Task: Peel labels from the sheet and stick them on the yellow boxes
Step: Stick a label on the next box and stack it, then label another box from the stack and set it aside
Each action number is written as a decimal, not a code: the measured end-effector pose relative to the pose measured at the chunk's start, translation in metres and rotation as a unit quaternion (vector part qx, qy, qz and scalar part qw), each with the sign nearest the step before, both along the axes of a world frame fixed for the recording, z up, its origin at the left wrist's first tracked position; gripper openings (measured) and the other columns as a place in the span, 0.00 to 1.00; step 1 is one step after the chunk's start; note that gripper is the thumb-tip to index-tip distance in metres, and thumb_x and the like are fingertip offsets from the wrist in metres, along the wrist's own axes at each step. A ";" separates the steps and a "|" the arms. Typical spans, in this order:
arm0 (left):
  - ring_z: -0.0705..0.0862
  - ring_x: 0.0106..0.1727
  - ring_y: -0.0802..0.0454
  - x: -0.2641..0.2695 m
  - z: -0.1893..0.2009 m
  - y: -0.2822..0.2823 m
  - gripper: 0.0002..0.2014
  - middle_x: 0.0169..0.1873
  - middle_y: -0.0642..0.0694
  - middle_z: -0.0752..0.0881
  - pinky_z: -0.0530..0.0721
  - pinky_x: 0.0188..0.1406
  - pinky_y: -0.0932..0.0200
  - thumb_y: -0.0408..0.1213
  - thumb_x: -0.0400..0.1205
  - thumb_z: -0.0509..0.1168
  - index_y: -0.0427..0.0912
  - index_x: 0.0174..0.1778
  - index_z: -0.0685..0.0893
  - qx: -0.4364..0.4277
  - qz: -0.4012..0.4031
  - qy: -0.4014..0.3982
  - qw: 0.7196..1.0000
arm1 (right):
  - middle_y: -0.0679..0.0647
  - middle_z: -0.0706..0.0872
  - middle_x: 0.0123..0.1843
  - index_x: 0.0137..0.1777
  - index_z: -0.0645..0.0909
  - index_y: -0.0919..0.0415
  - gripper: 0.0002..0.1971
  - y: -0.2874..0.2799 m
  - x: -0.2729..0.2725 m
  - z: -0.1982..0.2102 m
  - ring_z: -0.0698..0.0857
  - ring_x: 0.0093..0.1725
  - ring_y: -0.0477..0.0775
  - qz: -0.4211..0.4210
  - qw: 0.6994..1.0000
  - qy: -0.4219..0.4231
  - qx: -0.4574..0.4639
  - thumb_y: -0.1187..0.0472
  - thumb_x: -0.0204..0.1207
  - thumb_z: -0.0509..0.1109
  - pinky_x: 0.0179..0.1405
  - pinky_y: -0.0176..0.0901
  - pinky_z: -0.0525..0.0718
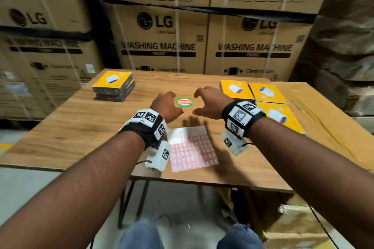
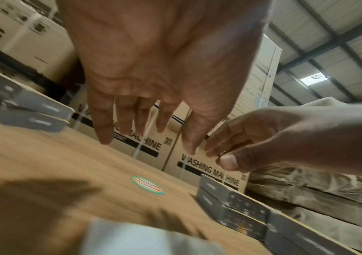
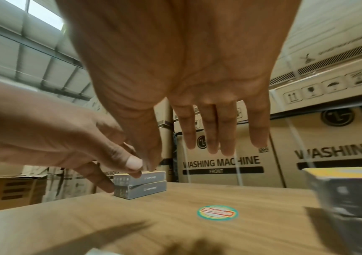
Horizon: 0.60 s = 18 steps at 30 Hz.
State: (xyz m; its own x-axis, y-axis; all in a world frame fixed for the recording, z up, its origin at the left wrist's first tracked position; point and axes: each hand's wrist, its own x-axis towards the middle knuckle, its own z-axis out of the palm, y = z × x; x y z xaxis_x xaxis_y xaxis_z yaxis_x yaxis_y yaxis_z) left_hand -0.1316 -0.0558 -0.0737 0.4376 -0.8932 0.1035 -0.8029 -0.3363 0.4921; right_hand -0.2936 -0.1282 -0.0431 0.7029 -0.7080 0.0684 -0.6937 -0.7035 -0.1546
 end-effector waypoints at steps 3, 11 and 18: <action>0.74 0.75 0.39 0.049 -0.002 0.002 0.34 0.73 0.38 0.76 0.74 0.72 0.48 0.51 0.77 0.73 0.45 0.77 0.72 -0.005 0.058 -0.016 0.998 | 0.59 0.81 0.66 0.70 0.75 0.57 0.29 -0.012 0.052 -0.001 0.79 0.65 0.61 0.040 0.999 -0.010 0.009 0.44 0.74 0.75 0.59 0.48 0.77; 0.75 0.71 0.37 0.174 -0.004 0.000 0.34 0.69 0.38 0.77 0.76 0.70 0.46 0.49 0.71 0.77 0.45 0.73 0.77 -0.024 0.173 -0.057 0.983 | 0.59 0.81 0.68 0.73 0.72 0.58 0.29 -0.040 0.183 -0.020 0.81 0.64 0.59 0.116 0.992 -0.013 0.046 0.47 0.76 0.73 0.60 0.50 0.82; 0.76 0.71 0.35 0.264 -0.010 -0.012 0.43 0.70 0.36 0.76 0.77 0.69 0.45 0.43 0.67 0.80 0.47 0.78 0.69 -0.001 0.224 -0.011 0.975 | 0.67 0.80 0.70 0.84 0.54 0.60 0.43 -0.044 0.277 -0.030 0.79 0.68 0.66 0.144 0.976 -0.060 0.149 0.57 0.75 0.75 0.52 0.42 0.74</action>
State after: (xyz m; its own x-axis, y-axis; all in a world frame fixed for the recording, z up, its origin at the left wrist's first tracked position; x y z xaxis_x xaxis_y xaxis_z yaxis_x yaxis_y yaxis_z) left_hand 0.1320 -0.0676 -0.0834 0.7809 -0.6133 0.1188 -0.5863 -0.6539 0.4782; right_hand -0.0167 -0.1723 -0.0727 0.8752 -0.4834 -0.0173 -0.4385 -0.7777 -0.4504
